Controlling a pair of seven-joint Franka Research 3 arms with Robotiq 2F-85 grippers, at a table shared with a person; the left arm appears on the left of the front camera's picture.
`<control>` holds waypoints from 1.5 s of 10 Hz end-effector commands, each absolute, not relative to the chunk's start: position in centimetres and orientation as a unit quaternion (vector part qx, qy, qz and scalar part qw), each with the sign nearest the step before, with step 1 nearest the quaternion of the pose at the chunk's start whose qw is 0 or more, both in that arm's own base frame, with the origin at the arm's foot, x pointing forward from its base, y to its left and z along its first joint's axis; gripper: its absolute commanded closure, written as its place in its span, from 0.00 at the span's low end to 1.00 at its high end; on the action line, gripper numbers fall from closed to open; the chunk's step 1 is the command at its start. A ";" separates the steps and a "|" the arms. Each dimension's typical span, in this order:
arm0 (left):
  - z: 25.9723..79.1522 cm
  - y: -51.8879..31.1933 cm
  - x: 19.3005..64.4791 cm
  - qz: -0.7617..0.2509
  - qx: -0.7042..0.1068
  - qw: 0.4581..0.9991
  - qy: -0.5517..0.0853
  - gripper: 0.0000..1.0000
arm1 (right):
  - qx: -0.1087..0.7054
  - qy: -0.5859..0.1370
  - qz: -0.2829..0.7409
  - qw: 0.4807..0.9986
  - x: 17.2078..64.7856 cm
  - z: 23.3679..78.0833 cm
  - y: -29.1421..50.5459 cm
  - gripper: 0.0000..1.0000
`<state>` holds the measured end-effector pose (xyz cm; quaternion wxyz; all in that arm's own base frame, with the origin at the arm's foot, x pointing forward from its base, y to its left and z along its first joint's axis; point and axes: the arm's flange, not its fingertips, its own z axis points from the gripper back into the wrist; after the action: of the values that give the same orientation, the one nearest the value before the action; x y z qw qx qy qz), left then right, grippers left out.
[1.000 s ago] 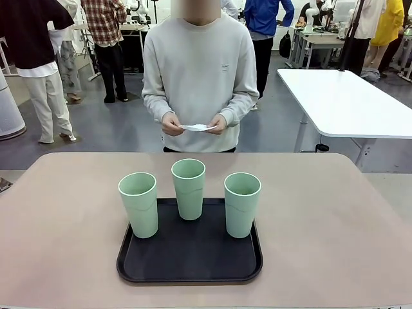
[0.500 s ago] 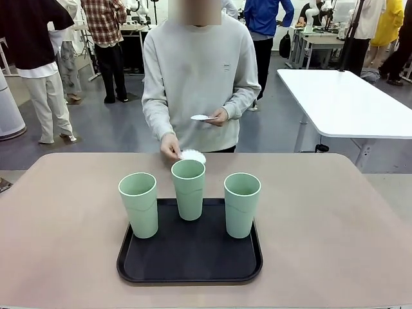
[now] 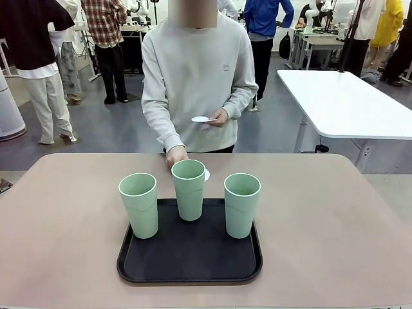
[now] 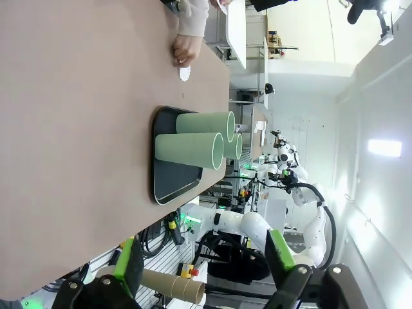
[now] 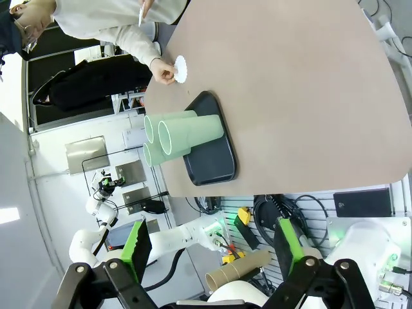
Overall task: Place coasters on the table and set cups on them.
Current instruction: Pick up one Reusable plastic cup and place it on a coaster set by the human.
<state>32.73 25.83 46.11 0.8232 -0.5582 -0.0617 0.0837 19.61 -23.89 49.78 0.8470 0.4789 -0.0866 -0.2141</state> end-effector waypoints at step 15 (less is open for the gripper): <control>46.3 26.0 32.8 0.087 -0.558 0.823 -0.062 0.00 | 0.485 -0.087 -0.211 0.844 19.6 49.6 -23.8 0.00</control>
<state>32.74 25.83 46.12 0.8232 -0.5581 -0.0616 0.0837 19.60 -23.89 49.79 0.8471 0.4785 -0.0866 -0.2144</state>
